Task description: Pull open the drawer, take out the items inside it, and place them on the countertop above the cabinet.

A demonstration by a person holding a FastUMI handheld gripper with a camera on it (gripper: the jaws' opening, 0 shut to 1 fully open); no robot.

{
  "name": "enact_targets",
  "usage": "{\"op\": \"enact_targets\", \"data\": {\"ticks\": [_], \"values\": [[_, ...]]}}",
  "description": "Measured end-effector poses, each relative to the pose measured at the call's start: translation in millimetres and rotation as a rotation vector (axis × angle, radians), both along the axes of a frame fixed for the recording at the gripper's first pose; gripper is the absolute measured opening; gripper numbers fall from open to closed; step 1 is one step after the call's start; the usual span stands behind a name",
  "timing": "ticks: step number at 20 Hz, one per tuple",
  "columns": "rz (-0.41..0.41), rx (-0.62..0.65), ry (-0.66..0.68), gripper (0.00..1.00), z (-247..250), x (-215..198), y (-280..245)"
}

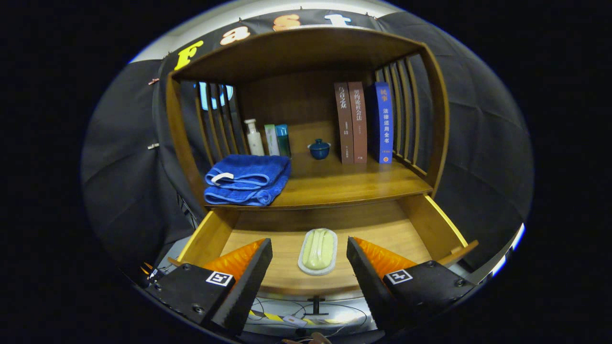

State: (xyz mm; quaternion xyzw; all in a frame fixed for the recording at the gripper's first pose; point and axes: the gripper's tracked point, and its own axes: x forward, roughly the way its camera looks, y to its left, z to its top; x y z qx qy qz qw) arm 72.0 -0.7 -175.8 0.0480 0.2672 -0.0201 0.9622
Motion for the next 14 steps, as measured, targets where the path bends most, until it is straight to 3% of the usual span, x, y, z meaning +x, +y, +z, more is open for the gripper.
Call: {"op": "enact_targets", "data": {"ticks": [7,14], "values": [[-0.018,-0.029,0.213,1.00,-50,58,-5],[-0.029,-0.019,0.433,0.89,-107,72,-14]]}}
